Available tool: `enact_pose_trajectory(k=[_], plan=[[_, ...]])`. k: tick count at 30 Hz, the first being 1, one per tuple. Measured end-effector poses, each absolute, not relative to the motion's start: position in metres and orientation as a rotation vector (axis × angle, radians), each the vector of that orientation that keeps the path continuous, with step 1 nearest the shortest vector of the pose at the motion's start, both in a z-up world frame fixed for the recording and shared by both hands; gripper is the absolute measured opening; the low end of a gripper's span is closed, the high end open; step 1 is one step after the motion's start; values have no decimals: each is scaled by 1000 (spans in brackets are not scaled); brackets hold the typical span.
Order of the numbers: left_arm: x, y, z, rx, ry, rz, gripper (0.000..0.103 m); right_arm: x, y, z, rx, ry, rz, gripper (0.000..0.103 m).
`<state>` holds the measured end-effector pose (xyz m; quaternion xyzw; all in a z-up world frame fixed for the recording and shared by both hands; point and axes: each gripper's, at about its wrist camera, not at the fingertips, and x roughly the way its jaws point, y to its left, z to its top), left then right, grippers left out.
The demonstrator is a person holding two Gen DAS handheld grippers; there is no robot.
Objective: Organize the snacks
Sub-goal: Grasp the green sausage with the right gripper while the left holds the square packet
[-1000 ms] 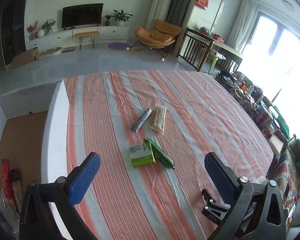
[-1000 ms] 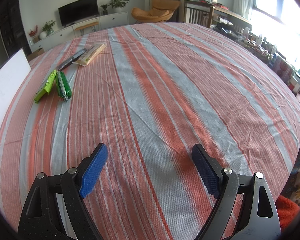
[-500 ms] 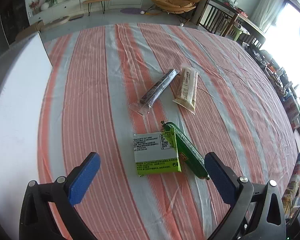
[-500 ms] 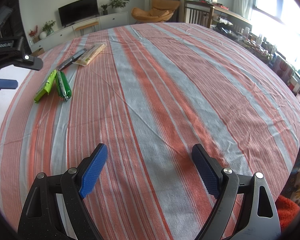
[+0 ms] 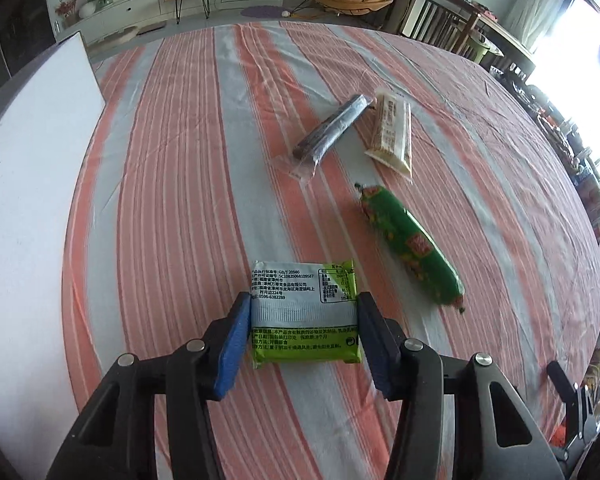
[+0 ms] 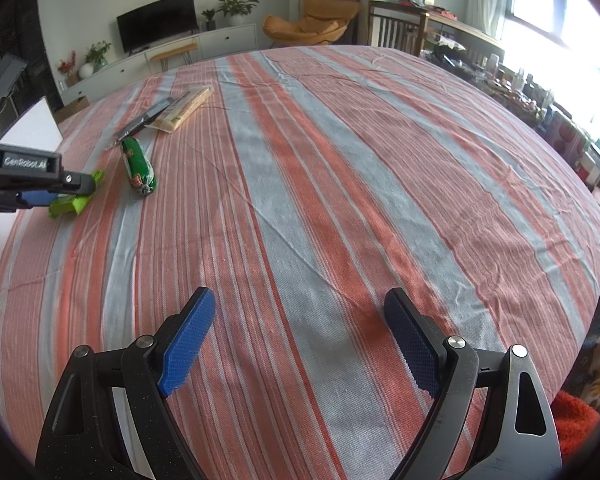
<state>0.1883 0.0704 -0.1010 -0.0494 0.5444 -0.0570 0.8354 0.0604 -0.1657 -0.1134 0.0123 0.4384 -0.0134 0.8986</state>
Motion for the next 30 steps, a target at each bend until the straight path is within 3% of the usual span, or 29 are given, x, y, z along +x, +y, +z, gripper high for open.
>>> enact_pose_trajectory(k=[4,6,8,14,30], plan=[[149,68,-102,-91,1152,-155,55,60,-166,-114,26,908,-28,89],[139,64,-103,-44,1128,-145,67,60,-166,-113,26,908,-28,89],[135,61,-108,-2,1110,-121,87,60,-166,-114,25,908,-28,89],[132,61,-117,28,1044,-51,103,60,-166,-114,26,907,-28,89],[125,63,-118,29,968,-52,103,60,-166,-114,26,907,-28,89]])
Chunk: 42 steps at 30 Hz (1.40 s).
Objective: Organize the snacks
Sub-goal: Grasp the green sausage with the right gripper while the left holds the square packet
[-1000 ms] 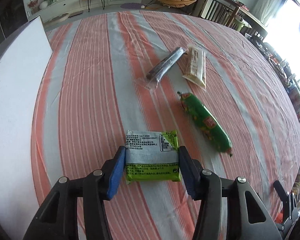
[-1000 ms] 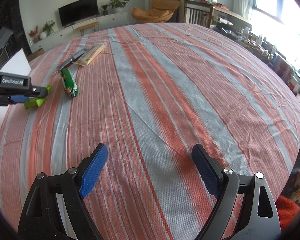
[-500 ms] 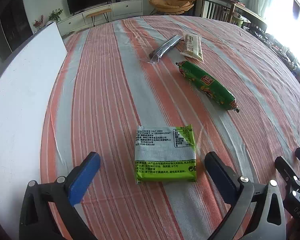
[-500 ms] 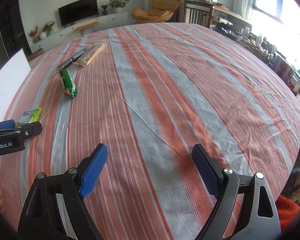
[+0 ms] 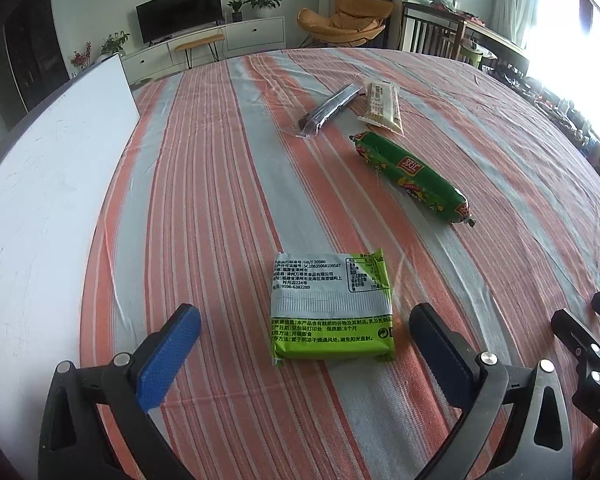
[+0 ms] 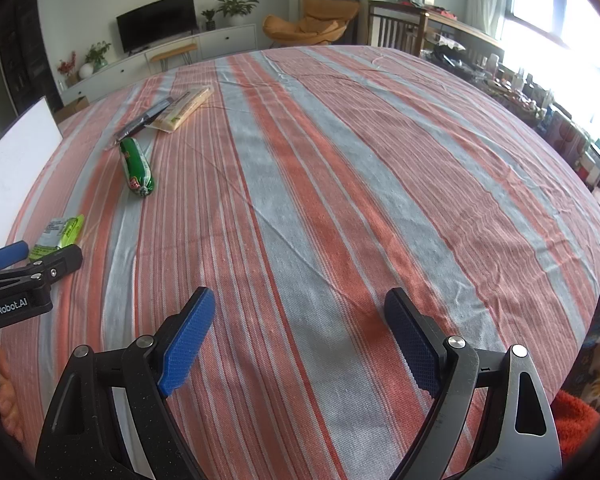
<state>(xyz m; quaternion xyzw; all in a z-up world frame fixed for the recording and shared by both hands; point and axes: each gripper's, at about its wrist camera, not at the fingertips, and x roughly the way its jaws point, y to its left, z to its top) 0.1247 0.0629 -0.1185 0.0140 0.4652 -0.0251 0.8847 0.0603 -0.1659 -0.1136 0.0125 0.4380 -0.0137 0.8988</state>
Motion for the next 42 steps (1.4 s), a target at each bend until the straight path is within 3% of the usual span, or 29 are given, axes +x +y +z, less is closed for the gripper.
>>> enact_pose_trajectory(k=[25,31,37,42], plan=[[123,62,-119,30,946,-52,103,60,-167,-113,34,904,-23,90],[123,62,-119,30,946,-53,103,59,-194,-97,250,839,87,88],[126,63,-118,35,972,-77,103,127,-149,-62,112,912,363,88],[132,69,-115,16,1050,-105,103,191,-84,-70,-69,1068,481,85]])
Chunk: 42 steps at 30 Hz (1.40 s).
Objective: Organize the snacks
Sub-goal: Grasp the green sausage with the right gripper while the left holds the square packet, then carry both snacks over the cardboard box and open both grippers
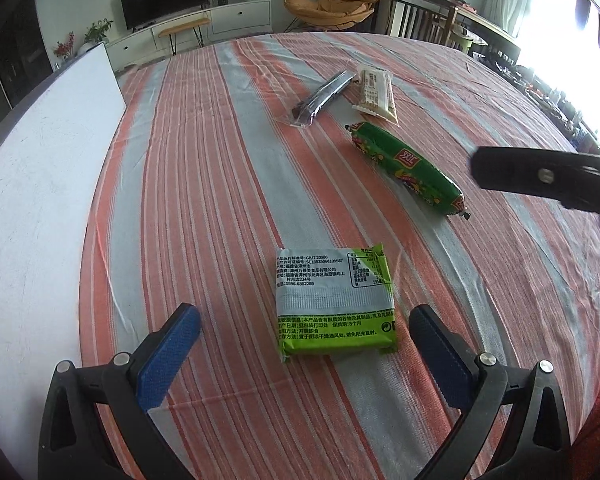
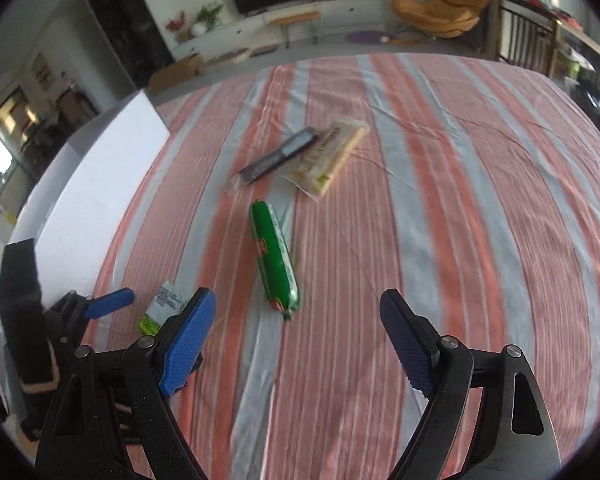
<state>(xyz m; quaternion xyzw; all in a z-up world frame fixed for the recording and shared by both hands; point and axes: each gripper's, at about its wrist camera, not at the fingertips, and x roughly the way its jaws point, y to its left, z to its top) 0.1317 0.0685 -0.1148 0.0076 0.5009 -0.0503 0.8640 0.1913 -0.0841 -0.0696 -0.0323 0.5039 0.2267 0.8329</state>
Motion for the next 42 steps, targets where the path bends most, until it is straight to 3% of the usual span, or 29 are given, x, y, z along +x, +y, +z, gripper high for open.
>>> enact_pose_trajectory(k=[3,4,5,6,7,8,19,26,31,34,39,42], plan=[[132,61,-117,57,1063,-94,103,214,-57,-85,-158,1140,458,84],[132,59,-117,54,1065,-108,103,219,-53,-89,-169,1155,448,74],[133,57,-116,60,1065,-107,99,223,-51,-94,-171,1181,449,46],[133,56,-115,59,1056,-109,95,226,-51,-100,-149,1225,469,35],[133,56,-111,56,1035,-105,75,225,-51,-99,-157,1222,462,26],[132,57,-107,51,1014,-103,51,223,-52,-97,-173,1225,454,24],[76,70,-40,-149,877,-241,49,160,-127,-50,198,1153,460,24],[-15,104,59,-229,690,-325,49,106,-68,31,192,1005,633,24],[-61,169,110,-210,566,-152,50,66,11,78,137,928,841,24],[-71,215,107,-187,559,30,50,54,59,83,103,926,917,24],[-72,287,58,-228,633,284,51,46,118,56,35,943,969,24],[-70,306,29,-257,690,399,65,43,132,36,-43,948,942,31]])
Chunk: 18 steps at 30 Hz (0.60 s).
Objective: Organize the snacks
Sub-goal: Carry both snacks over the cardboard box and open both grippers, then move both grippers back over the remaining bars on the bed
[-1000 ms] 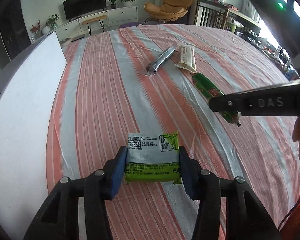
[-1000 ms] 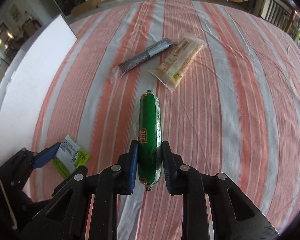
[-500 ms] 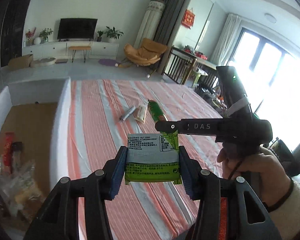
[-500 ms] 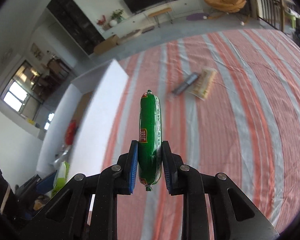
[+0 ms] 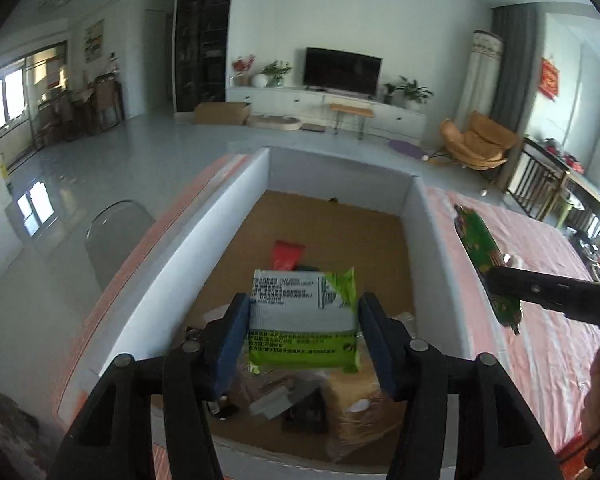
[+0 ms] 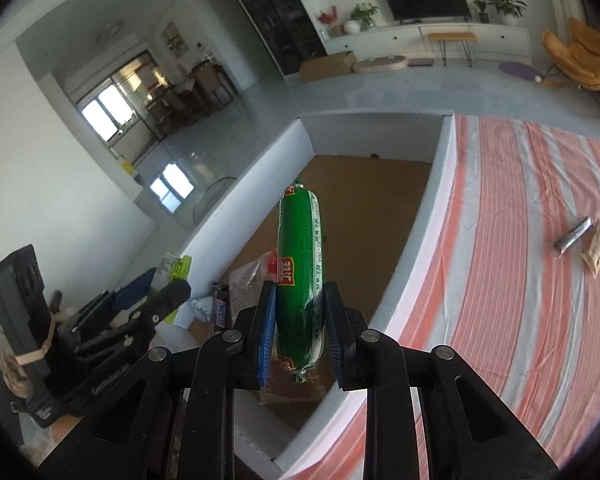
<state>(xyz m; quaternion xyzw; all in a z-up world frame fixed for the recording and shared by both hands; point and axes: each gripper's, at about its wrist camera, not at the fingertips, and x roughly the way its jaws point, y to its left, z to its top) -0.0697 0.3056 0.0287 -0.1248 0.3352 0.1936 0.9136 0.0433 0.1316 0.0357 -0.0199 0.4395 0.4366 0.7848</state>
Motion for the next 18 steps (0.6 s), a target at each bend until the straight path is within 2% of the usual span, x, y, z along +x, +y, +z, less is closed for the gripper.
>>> enact_pose_trajectory(k=[1,2,10,18], plan=[[-67,310,21,-270,706,419,79,44,131,31,-70,944,912,51],[-64,313,14,-279,713,437,86,46,125,28,-79,923,885,68],[-39,288,7,-243,666,376,92,83,8,1,23,865,560,73],[-6,194,31,-188,612,111,99,94,-131,-76,-72,874,60,73]])
